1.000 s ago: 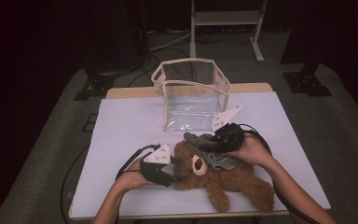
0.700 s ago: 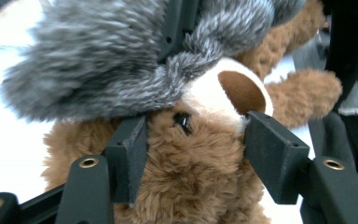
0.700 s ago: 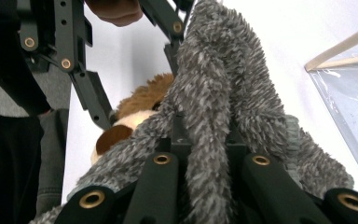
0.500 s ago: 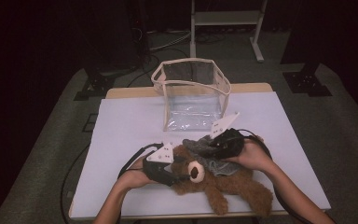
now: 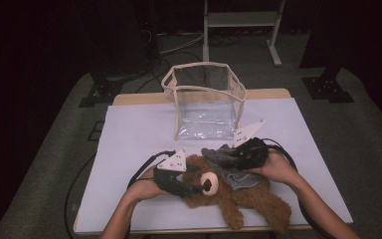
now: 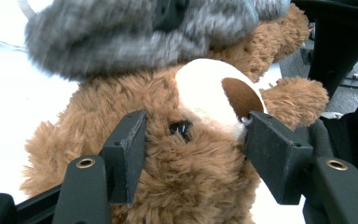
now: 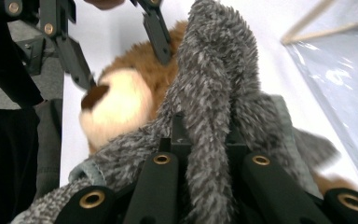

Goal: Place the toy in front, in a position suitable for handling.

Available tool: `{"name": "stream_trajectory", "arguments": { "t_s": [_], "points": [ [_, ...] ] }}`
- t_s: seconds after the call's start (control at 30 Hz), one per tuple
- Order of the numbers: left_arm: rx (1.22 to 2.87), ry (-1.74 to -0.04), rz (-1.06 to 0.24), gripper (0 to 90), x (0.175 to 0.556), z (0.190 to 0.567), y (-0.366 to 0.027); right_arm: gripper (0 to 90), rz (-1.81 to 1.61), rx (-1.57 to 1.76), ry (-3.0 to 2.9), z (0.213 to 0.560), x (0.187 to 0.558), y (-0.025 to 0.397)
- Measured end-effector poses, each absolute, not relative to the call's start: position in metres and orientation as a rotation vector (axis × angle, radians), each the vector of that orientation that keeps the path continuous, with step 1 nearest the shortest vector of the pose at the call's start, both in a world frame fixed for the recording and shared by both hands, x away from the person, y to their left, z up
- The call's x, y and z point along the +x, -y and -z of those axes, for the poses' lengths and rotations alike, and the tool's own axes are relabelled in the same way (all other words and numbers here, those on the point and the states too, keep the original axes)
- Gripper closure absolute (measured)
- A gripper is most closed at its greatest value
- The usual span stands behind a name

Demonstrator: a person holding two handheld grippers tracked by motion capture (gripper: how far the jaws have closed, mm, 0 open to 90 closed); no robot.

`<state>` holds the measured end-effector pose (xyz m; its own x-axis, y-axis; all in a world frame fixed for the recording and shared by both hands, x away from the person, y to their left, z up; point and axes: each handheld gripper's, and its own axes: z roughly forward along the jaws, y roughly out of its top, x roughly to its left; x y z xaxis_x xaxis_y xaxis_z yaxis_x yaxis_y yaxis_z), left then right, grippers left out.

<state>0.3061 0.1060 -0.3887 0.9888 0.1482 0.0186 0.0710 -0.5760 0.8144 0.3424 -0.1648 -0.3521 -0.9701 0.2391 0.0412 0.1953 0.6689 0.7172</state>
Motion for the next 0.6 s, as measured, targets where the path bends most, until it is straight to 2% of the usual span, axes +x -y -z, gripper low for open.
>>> {"name": "stream_trajectory", "arguments": {
  "t_s": [0.23, 0.47, 0.6],
  "points": [
    [2.181, -0.154, -0.098, 38.7, 0.305, 0.386, -0.107, 80.0, -1.234, 0.445, -2.773, 0.349, 0.334, 0.206],
    [2.135, -0.208, -0.107, 38.7, 0.317, 0.374, -0.109, 80.1, -1.243, 0.370, -2.819, 0.363, 0.326, 0.180],
    [2.187, -0.210, -0.061, 39.6, 0.321, 0.379, -0.103, 80.0, -1.226, 0.293, -2.812, 0.363, 0.320, 0.170]
  ]
}}
